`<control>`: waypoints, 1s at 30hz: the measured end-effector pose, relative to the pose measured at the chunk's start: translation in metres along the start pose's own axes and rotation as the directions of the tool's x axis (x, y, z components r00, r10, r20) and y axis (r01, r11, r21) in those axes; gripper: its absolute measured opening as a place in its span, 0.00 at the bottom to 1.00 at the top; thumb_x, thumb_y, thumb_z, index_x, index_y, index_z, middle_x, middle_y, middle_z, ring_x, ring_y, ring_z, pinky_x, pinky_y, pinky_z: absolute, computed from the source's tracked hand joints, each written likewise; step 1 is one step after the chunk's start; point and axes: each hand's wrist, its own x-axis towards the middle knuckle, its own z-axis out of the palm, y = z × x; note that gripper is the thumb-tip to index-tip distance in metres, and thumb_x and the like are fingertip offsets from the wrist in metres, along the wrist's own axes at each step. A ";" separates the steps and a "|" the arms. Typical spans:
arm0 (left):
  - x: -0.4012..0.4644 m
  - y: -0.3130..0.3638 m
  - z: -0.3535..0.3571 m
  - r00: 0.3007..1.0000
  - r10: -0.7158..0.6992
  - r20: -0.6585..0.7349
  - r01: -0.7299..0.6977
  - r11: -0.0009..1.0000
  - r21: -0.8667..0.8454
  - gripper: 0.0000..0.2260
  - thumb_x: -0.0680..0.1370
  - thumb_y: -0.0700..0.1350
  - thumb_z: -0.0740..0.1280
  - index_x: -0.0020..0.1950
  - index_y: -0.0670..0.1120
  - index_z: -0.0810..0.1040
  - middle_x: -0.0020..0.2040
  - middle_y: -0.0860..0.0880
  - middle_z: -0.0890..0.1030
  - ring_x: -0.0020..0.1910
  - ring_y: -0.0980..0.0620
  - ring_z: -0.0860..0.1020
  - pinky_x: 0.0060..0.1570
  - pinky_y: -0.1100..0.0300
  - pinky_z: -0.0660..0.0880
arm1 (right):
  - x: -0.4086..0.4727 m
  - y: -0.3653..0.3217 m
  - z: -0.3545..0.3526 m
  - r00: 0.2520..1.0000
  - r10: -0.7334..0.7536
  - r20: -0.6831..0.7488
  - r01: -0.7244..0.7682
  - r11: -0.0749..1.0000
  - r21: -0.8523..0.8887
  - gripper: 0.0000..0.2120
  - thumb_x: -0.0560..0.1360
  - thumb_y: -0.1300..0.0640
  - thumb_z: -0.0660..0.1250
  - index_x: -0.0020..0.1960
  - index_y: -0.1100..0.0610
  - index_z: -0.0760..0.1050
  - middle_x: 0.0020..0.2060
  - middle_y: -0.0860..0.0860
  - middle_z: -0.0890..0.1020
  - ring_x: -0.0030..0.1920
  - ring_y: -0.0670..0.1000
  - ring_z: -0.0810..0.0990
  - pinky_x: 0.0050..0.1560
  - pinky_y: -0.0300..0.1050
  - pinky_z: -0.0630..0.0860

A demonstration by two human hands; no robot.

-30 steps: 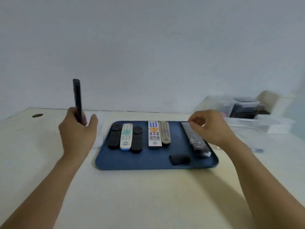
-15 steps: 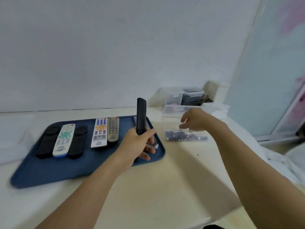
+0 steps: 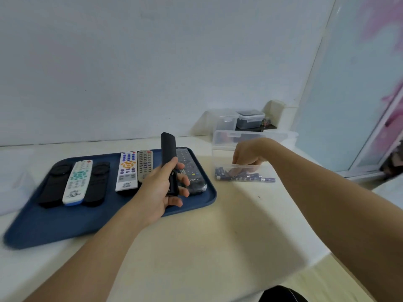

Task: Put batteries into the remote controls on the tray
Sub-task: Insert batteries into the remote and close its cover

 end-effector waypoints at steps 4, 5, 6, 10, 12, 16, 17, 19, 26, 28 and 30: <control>-0.001 -0.001 -0.001 1.000 0.007 0.014 -0.007 1.000 -0.004 0.20 0.83 0.55 0.62 0.65 0.39 0.74 0.34 0.44 0.79 0.25 0.49 0.75 0.19 0.62 0.68 | 0.001 0.004 0.007 0.999 0.050 0.012 -0.051 0.991 0.121 0.18 0.72 0.46 0.76 0.53 0.58 0.83 0.47 0.52 0.86 0.46 0.50 0.84 0.43 0.38 0.80; -0.001 -0.001 -0.001 1.000 0.008 0.015 -0.007 1.000 -0.005 0.20 0.83 0.54 0.62 0.65 0.39 0.74 0.34 0.44 0.78 0.25 0.48 0.75 0.19 0.62 0.68 | 0.003 0.006 0.008 0.999 0.050 -0.016 -0.048 0.993 0.110 0.17 0.73 0.47 0.75 0.55 0.58 0.83 0.48 0.53 0.85 0.47 0.51 0.84 0.46 0.40 0.81; 0.000 -0.001 -0.001 1.000 0.007 0.011 -0.007 1.000 -0.005 0.20 0.83 0.54 0.62 0.65 0.39 0.73 0.34 0.44 0.78 0.25 0.48 0.75 0.19 0.62 0.68 | 0.004 0.007 0.008 0.997 0.043 -0.058 -0.037 0.994 0.099 0.16 0.75 0.49 0.74 0.57 0.59 0.83 0.50 0.53 0.85 0.48 0.52 0.84 0.49 0.41 0.81; -0.001 0.000 0.000 1.000 0.004 0.008 -0.004 1.000 -0.007 0.20 0.83 0.54 0.62 0.65 0.39 0.74 0.34 0.45 0.78 0.25 0.48 0.75 0.19 0.61 0.68 | 0.001 0.014 0.003 0.996 -0.013 -0.084 0.029 0.981 0.194 0.11 0.79 0.57 0.69 0.57 0.61 0.82 0.50 0.54 0.84 0.44 0.49 0.82 0.38 0.35 0.79; -0.002 0.001 0.001 1.000 0.000 0.008 0.000 1.000 -0.010 0.19 0.83 0.54 0.62 0.65 0.39 0.74 0.34 0.45 0.78 0.25 0.49 0.75 0.19 0.61 0.69 | -0.003 0.019 0.000 0.999 -0.039 -0.031 0.045 0.977 0.210 0.10 0.78 0.59 0.70 0.58 0.60 0.83 0.53 0.54 0.84 0.50 0.51 0.83 0.48 0.39 0.82; -0.001 0.001 -0.001 1.000 -0.005 0.013 0.005 1.000 -0.020 0.18 0.83 0.54 0.62 0.64 0.41 0.74 0.33 0.45 0.78 0.25 0.49 0.75 0.19 0.61 0.69 | -0.006 0.027 -0.002 0.997 -0.073 0.015 0.070 0.987 0.142 0.11 0.72 0.57 0.76 0.55 0.55 0.85 0.50 0.51 0.86 0.52 0.52 0.84 0.56 0.43 0.81; -0.001 0.001 -0.001 1.000 -0.006 0.015 0.007 1.000 -0.021 0.18 0.83 0.54 0.62 0.63 0.41 0.75 0.33 0.45 0.78 0.25 0.49 0.75 0.19 0.61 0.69 | -0.006 0.029 0.000 0.997 -0.080 0.003 0.080 0.993 0.090 0.12 0.71 0.55 0.78 0.55 0.54 0.85 0.49 0.50 0.86 0.52 0.52 0.84 0.58 0.43 0.80; -0.001 0.001 -0.002 1.000 -0.006 0.013 0.007 1.000 -0.028 0.17 0.83 0.54 0.63 0.62 0.42 0.75 0.33 0.45 0.78 0.25 0.49 0.75 0.19 0.61 0.69 | -0.005 0.028 0.002 0.996 -0.084 -0.028 0.085 0.996 0.018 0.14 0.71 0.51 0.78 0.55 0.54 0.85 0.48 0.50 0.86 0.51 0.52 0.83 0.60 0.45 0.79; 0.000 0.001 -0.002 1.000 -0.001 0.017 0.002 0.999 -0.041 0.17 0.83 0.54 0.63 0.62 0.42 0.75 0.33 0.45 0.78 0.25 0.49 0.75 0.19 0.61 0.68 | -0.003 0.033 0.007 0.986 -0.101 -0.132 0.096 0.994 -0.046 0.08 0.74 0.52 0.72 0.45 0.55 0.87 0.39 0.49 0.86 0.45 0.52 0.83 0.54 0.48 0.80; 0.001 0.001 -0.003 1.000 -0.003 0.012 0.004 0.999 -0.050 0.18 0.83 0.54 0.63 0.64 0.41 0.75 0.33 0.45 0.78 0.25 0.49 0.75 0.19 0.61 0.68 | -0.006 0.031 0.007 0.969 -0.136 -0.206 0.129 0.990 -0.048 0.07 0.76 0.57 0.71 0.48 0.56 0.87 0.39 0.47 0.85 0.42 0.50 0.81 0.47 0.41 0.78; 0.001 0.001 -0.003 1.000 -0.007 0.008 0.008 0.998 -0.062 0.19 0.83 0.54 0.64 0.65 0.40 0.74 0.33 0.45 0.78 0.26 0.49 0.75 0.19 0.61 0.69 | -0.015 0.029 0.003 0.938 -0.173 -0.299 0.173 0.985 -0.026 0.04 0.75 0.59 0.73 0.47 0.57 0.86 0.35 0.48 0.83 0.35 0.46 0.78 0.40 0.36 0.73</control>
